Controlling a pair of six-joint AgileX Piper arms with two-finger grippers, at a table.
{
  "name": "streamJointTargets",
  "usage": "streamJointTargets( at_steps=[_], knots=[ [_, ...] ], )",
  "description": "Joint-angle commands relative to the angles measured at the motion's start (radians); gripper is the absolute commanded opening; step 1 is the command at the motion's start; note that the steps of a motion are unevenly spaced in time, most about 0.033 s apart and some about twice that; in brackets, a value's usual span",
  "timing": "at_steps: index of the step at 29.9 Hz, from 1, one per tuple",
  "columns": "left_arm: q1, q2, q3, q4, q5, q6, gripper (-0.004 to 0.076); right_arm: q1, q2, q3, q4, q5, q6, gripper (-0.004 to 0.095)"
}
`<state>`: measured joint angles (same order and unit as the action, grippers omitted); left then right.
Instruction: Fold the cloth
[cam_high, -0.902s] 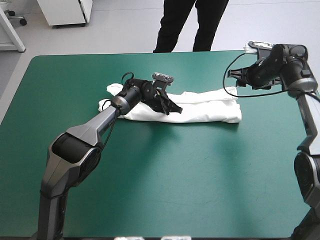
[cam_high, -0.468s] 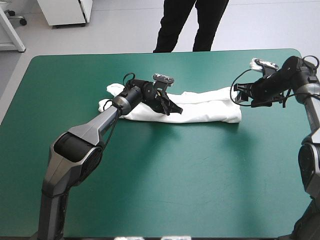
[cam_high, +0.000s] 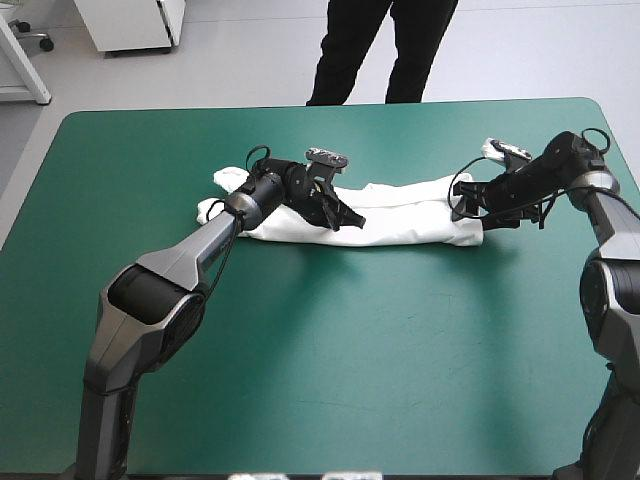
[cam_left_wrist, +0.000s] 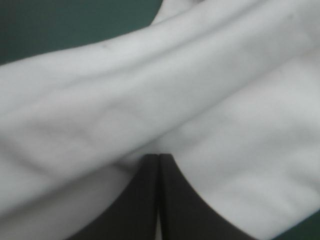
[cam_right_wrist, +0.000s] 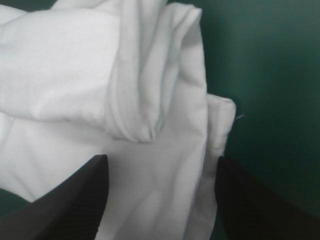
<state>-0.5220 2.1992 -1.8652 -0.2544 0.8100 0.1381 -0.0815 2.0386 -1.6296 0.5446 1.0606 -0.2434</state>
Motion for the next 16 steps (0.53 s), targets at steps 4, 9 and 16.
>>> streamJointTargets(
  at_steps=[4,9,16],
  knots=[
    [-0.003,-0.042,-0.017,-0.015,0.04,-0.006,-0.0009,-0.005,0.0,-0.022,0.111,0.007,-0.054,0.0578],
    [-0.003,-0.042,-0.017,-0.015,0.037,-0.006,-0.0009,0.012,0.024,-0.022,0.16,0.017,-0.081,0.0307],
    [-0.003,-0.042,-0.017,-0.015,0.039,-0.002,-0.0009,0.024,0.012,-0.046,0.171,0.046,-0.1,-0.0016]
  ],
)
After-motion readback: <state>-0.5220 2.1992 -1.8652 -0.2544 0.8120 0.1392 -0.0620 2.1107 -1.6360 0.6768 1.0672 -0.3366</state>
